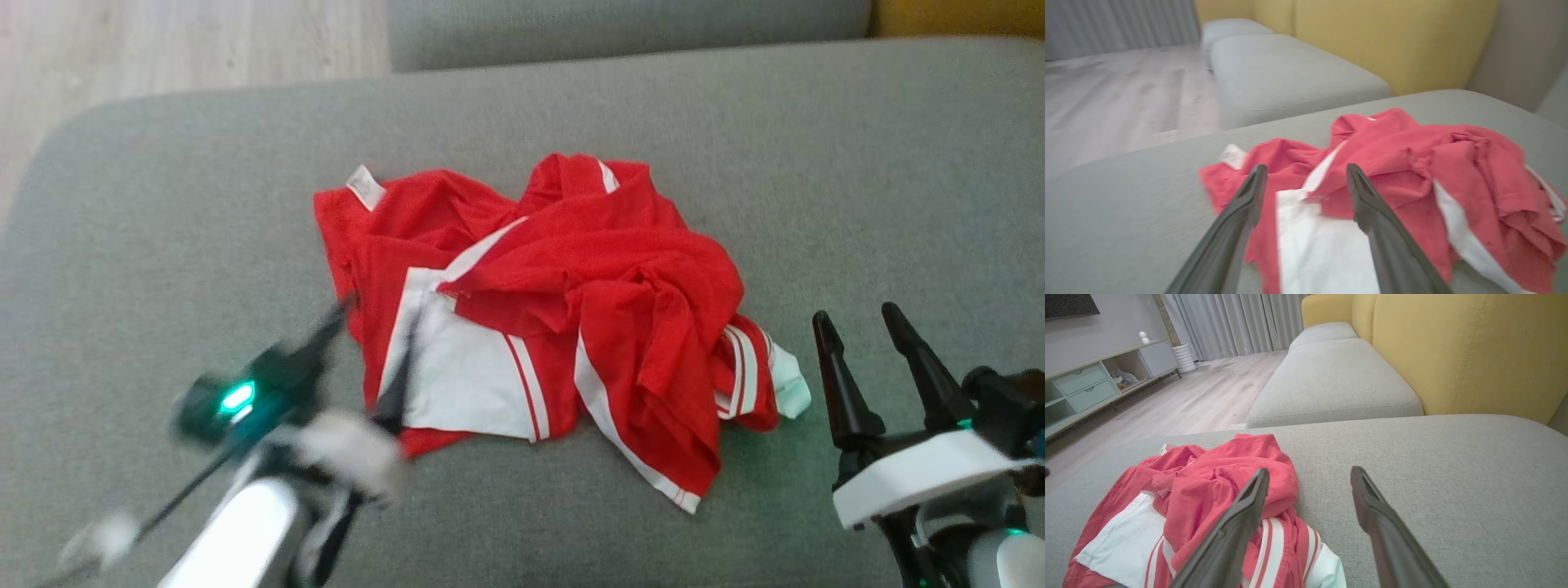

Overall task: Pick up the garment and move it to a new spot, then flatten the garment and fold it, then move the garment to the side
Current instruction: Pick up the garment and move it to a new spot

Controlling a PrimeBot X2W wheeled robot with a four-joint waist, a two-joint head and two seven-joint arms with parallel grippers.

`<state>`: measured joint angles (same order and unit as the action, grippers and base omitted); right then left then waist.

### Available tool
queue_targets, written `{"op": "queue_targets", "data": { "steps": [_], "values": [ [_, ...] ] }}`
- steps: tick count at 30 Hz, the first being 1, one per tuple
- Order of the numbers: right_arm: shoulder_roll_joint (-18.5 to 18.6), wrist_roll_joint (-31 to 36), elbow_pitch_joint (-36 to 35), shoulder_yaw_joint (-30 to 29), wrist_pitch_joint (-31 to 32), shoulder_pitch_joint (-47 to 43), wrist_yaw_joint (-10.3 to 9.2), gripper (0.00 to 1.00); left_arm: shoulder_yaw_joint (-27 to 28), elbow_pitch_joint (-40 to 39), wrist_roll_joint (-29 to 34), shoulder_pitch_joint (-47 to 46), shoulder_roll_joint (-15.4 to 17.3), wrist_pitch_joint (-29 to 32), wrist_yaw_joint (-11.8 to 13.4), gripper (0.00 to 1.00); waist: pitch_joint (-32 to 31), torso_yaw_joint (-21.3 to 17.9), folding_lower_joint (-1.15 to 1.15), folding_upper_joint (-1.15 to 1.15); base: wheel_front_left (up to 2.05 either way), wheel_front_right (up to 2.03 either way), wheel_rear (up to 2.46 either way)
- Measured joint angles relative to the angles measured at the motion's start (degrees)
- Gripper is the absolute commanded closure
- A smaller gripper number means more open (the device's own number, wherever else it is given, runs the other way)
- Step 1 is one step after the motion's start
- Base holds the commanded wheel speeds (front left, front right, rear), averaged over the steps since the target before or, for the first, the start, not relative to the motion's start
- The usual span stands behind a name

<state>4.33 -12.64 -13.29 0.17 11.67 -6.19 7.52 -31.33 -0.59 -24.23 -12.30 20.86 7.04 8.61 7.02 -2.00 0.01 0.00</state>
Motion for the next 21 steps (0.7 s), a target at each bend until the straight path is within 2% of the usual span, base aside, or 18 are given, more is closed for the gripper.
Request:
{"op": "queue_targets", "data": {
  "steps": [5,9,13,18,19,21],
  "values": [
    [0.18,-0.59,0.01,0.34,-0.08,2.21,0.0,0.0,-6.61,5.61,-0.15,-11.12,-6.1,6.01,-6.36,0.0,3.38,-0.57,0.01,0.0,0.0,0.0,0.0],
    [0.27,-1.1,0.36,0.44,-0.65,3.69,0.0,0.0,-10.43,10.12,-0.88,-16.49,-10.7,8.38,-10.09,0.0,5.81,-1.39,0.01,0.0,0.0,0.0,0.0],
    [0.29,-1.98,1.21,0.47,-1.18,4.44,0.0,0.0,-13.0,14.32,-1.62,-18.95,-13.65,9.13,-12.24,0.0,7.8,-2.32,0.01,0.0,0.0,0.0,0.0],
    [0.31,-2.08,1.83,0.48,-1.89,5.66,0.01,0.0,-15.15,19.11,-3.19,-20.57,-14.75,10.89,-13.76,0.0,9.13,-3.11,0.0,0.0,0.0,0.0,0.0],
    [0.31,-2.25,2.0,0.49,-1.93,5.66,0.01,0.0,-15.29,19.56,-3.21,-20.64,-14.93,10.98,-13.81,0.07,9.24,-3.16,0.0,0.0,0.0,0.0,0.0],
    [0.31,-2.52,2.47,0.49,-1.94,5.66,0.0,0.0,-15.64,19.95,-3.19,-20.95,-15.02,9.73,-14.26,1.0,9.31,-3.17,0.0,0.0,0.0,0.0,0.0]
  ]
}}
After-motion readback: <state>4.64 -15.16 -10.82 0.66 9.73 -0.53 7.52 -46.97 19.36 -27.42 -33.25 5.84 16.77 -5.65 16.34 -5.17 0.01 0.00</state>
